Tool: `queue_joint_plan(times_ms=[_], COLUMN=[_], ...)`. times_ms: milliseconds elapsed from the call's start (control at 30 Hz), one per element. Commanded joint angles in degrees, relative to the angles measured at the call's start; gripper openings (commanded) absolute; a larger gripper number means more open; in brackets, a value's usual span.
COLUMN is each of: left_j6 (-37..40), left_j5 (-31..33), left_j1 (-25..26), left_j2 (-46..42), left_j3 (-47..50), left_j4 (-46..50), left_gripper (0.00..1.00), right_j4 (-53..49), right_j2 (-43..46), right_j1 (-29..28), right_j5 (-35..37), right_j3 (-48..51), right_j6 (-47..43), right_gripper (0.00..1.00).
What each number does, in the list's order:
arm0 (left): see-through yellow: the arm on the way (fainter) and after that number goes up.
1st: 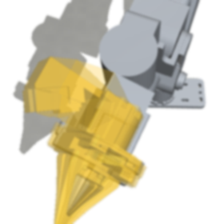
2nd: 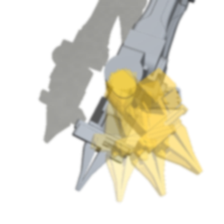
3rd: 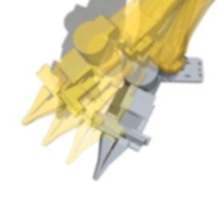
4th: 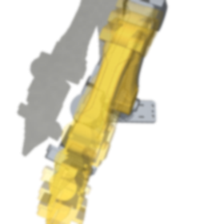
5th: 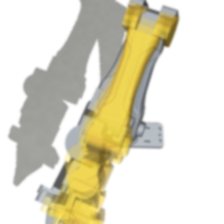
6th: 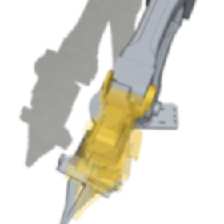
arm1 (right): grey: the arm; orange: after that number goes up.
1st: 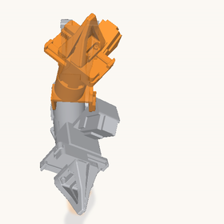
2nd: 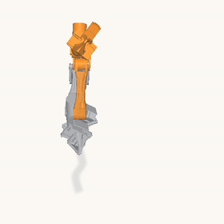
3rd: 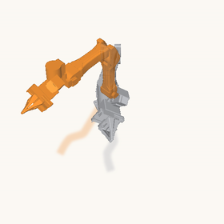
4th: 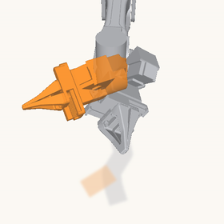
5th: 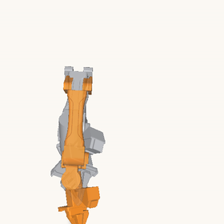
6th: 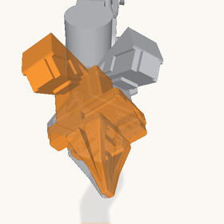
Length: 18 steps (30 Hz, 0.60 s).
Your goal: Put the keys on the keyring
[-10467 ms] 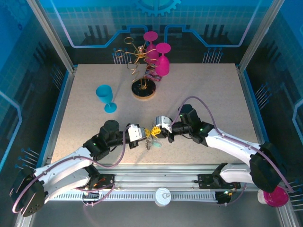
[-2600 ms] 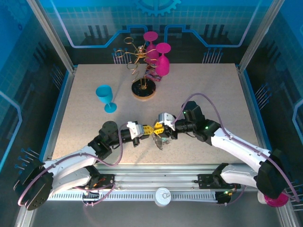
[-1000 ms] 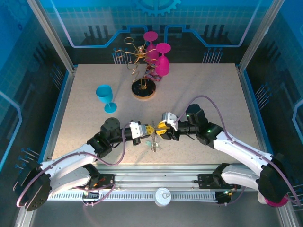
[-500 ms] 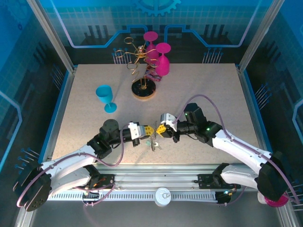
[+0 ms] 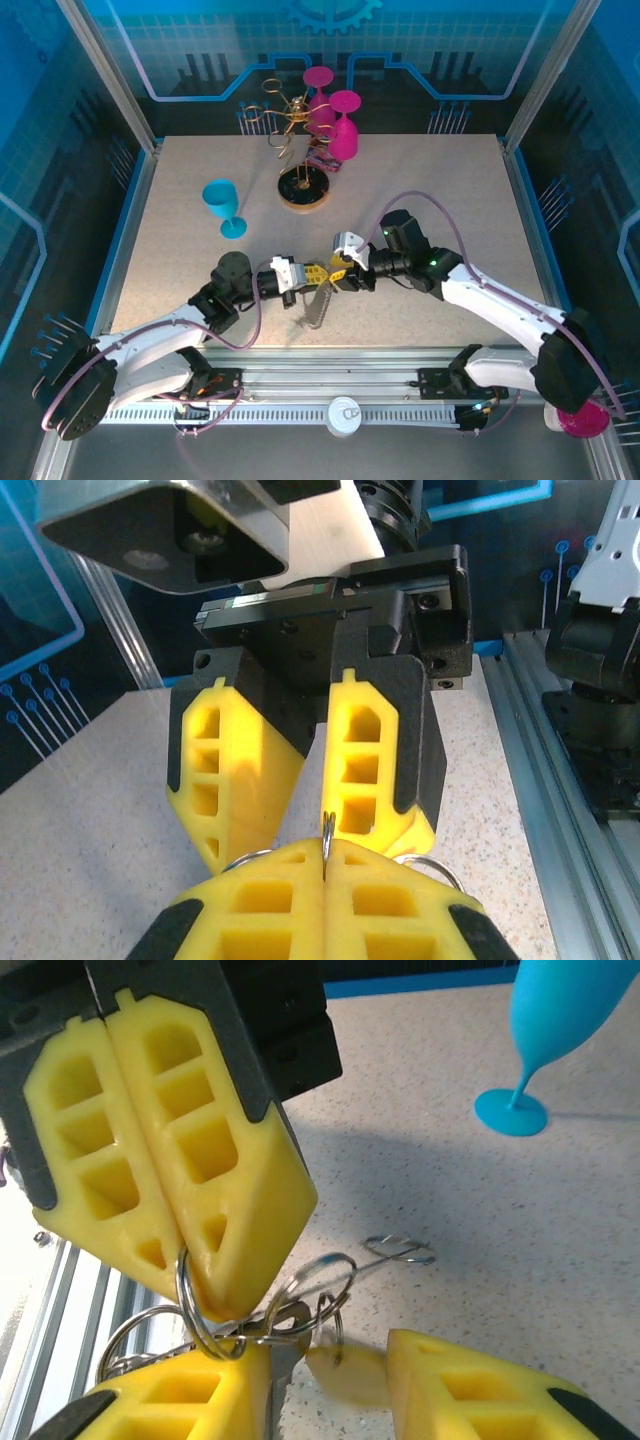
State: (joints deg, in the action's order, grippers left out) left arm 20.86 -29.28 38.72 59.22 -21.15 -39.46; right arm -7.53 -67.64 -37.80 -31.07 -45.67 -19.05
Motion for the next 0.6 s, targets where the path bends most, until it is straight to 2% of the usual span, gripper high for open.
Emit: queue_joint_plan(times_ms=[0,333,567], left_j6=[-0.90,-0.86,-1.00], left_j5=[-1.87,-1.80,-1.66], left_j1=[0.44,0.47,0.41], left_j2=[-0.01,0.90,-0.03], left_j3=[0.36,-0.07,0.14], left_j4=[-5.90,-6.23,-5.54], left_gripper=[0.00,0.00,0.00], right_j4=[2.49,4.51,5.42], right_j2=[4.98,7.28,5.20], right_j1=[0.62,-0.41,-1.47], right_j5=[0.20,-2.46,-4.07], right_j3=[3.19,4.36,3.25], right_j6=[-0.60,-3.36,-3.55], right_gripper=[0.37,0.27,0.26])
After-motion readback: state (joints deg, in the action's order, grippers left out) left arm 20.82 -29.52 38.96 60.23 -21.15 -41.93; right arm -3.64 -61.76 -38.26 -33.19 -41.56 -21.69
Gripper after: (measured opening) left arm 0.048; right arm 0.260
